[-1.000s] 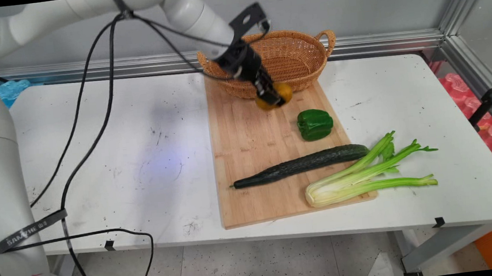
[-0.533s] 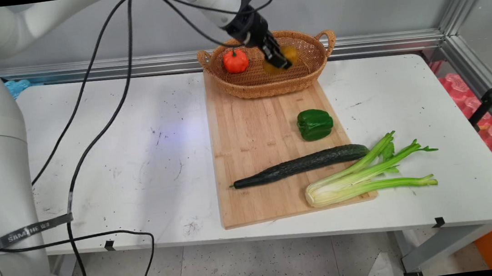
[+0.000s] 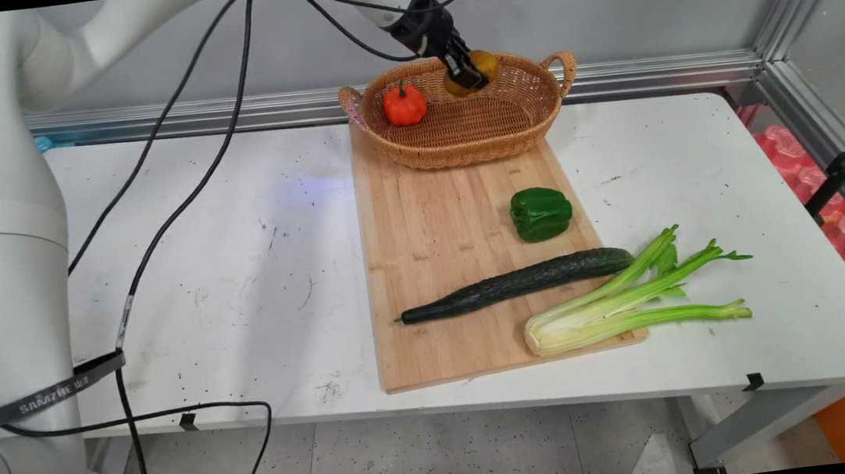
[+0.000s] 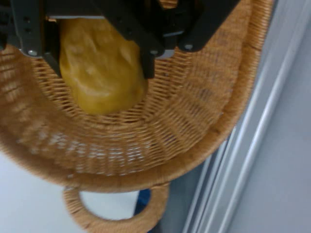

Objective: Place the picked object in the vegetable basket

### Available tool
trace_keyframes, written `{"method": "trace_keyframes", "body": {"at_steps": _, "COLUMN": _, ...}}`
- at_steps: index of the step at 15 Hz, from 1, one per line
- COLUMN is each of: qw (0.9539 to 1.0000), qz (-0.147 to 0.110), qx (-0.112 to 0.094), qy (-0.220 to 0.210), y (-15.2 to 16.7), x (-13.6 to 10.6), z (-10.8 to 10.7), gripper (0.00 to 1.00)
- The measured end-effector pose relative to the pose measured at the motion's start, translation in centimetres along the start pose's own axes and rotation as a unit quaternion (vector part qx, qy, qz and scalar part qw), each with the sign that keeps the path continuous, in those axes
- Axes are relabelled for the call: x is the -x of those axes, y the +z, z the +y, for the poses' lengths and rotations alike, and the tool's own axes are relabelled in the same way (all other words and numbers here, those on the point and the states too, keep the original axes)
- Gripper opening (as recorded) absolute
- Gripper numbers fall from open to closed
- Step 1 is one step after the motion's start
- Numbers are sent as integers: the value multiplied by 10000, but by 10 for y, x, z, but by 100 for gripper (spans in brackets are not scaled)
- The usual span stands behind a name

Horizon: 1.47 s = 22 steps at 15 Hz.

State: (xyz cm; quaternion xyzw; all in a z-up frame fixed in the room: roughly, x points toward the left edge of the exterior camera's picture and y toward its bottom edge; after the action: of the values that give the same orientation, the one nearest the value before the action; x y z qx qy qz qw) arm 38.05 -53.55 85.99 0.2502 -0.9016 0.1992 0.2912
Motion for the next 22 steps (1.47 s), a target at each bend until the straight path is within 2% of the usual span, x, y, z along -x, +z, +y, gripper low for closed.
{"method": "trace_keyframes", "body": {"at_steps": 4, "qw": 9999, "qz": -33, "qx": -123, "qy": 96, "y": 22, "x": 10, "z": -24, "gripper": 0}}
{"method": "trace_keyframes", "body": {"at_steps": 7, "qw": 9998, "qz": -58, "qx": -182, "qy": 98, "y": 37, "x": 20, "z": -34, "gripper": 0}}
{"method": "trace_keyframes", "body": {"at_steps": 14, "qw": 9997, "qz": -89, "qx": -236, "qy": 65, "y": 63, "x": 35, "z": -42, "gripper": 0}}
{"method": "trace_keyframes", "body": {"at_steps": 19, "qw": 9996, "qz": -135, "qx": -248, "qy": 21, "y": 69, "x": 42, "z": -43, "gripper": 0}}
{"method": "trace_keyframes", "body": {"at_steps": 20, "qw": 9996, "qz": -148, "qx": -252, "qy": 8, "y": 70, "x": 44, "z": -44, "gripper": 100}}
{"method": "trace_keyframes", "body": {"at_steps": 22, "qw": 9995, "qz": -165, "qx": -258, "qy": -7, "y": 71, "x": 46, "z": -44, "gripper": 100}}
